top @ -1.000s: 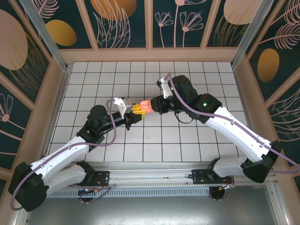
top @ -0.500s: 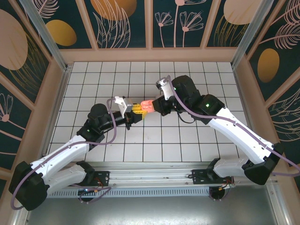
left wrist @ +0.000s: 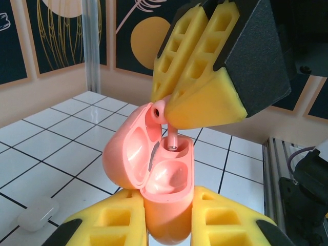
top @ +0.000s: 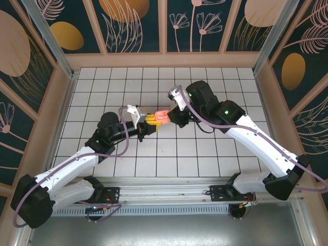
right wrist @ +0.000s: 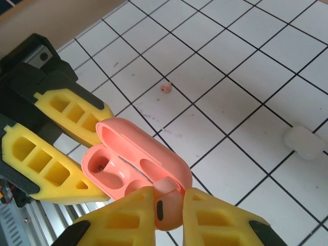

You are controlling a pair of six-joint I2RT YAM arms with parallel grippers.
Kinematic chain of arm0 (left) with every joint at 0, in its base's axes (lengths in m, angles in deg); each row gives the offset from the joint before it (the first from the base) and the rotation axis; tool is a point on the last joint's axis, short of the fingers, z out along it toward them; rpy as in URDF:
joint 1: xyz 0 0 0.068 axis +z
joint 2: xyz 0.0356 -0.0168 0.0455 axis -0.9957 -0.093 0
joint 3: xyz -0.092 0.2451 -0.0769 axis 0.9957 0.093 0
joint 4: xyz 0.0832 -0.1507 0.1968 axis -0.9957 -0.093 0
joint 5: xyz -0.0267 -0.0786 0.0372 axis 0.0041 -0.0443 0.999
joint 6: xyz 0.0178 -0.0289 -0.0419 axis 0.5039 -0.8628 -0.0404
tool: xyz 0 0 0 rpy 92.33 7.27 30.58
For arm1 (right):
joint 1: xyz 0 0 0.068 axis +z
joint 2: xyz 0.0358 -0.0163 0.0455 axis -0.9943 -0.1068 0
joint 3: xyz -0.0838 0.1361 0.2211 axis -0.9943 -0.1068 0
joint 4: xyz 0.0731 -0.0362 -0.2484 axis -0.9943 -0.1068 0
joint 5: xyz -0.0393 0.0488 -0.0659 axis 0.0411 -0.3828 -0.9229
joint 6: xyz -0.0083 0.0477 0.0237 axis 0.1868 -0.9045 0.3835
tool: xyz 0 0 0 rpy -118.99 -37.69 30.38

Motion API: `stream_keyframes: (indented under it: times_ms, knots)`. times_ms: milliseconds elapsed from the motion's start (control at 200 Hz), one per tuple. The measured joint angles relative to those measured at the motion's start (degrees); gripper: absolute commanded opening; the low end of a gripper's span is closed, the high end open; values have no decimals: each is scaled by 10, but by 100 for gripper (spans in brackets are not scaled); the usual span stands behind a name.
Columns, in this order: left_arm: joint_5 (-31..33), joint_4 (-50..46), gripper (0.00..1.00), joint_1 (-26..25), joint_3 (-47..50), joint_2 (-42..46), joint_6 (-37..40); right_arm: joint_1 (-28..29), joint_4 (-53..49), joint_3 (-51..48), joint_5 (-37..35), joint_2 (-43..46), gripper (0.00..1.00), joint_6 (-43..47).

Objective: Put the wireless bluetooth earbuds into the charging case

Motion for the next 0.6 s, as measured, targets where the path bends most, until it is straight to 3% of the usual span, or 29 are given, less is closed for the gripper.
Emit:
stream_keyframes:
  times_ms: [601]
  knots:
    - [0, -53, 16, 5, 0, -3, 3, 69, -112, 92, -136, -87, 12, 71]
